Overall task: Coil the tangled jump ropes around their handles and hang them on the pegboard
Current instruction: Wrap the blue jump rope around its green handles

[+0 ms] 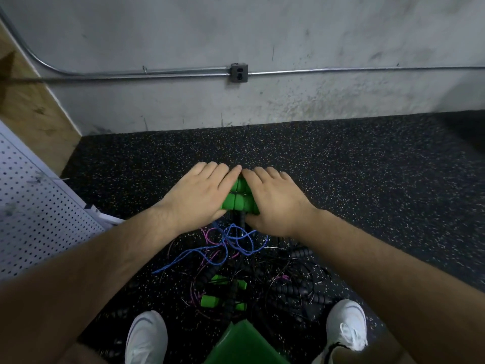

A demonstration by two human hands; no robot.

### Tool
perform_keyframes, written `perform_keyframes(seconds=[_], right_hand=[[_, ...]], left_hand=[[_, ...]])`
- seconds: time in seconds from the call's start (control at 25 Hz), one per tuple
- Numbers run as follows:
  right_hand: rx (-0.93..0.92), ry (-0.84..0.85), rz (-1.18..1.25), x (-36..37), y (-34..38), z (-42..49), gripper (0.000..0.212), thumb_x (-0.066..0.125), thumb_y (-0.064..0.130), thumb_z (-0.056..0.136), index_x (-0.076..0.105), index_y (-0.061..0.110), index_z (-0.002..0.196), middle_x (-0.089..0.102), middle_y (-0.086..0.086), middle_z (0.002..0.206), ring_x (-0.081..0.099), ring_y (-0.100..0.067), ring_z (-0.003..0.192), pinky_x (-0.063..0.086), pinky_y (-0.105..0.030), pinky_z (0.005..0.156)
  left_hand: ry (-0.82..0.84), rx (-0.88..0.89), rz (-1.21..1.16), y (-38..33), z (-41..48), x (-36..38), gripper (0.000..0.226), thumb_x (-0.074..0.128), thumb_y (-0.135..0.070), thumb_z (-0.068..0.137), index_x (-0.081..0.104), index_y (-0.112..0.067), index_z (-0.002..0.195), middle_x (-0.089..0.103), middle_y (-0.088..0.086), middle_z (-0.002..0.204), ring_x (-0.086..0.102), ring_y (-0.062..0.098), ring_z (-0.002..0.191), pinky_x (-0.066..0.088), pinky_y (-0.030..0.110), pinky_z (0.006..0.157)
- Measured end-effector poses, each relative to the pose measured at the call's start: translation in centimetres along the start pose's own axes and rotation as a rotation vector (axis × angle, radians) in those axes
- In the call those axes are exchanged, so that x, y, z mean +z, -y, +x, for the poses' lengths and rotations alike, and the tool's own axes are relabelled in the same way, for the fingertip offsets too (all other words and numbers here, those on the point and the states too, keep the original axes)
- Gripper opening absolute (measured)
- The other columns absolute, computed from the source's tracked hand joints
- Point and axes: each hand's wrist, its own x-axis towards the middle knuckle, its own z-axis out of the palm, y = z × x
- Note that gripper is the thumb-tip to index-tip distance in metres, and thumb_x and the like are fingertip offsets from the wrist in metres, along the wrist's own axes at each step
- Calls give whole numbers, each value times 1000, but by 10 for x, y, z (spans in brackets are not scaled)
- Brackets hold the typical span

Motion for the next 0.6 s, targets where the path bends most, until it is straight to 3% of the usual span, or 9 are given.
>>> perform_keyframes(seconds=[0.12,0.2,0.36,0.6], right_hand=[[63,-3,97,4,-8,-1,79,66,35,82,28,14,149,44,-6,137,44,-30,124,39,-46,107],[62,-32,234,5,-11,-2,74,66,21,82,33,11,146,43,-7,135,41,-29,122,39,-42,107],[33,-190,325,4,-15,-2,61,67,8,78,45,8,135,46,-7,127,41,-25,115,40,-35,102],[33,-233,378,4,-11,-1,60,69,9,78,46,9,133,44,-5,126,39,-22,117,41,-37,103]], left_hand=[[-16,-10,-91,8,-4,4,98,71,-51,81,21,-11,155,53,9,117,55,25,103,48,42,94],[-19,54,-217,11,-7,4,82,65,-47,85,23,-29,154,52,7,123,55,23,104,49,42,92],[23,49,-493,17,-7,3,60,39,-68,95,18,-57,151,44,0,133,48,19,117,47,44,101],[49,4,-583,22,-5,-2,57,37,-71,93,14,-69,145,36,-5,125,43,9,105,51,35,94]])
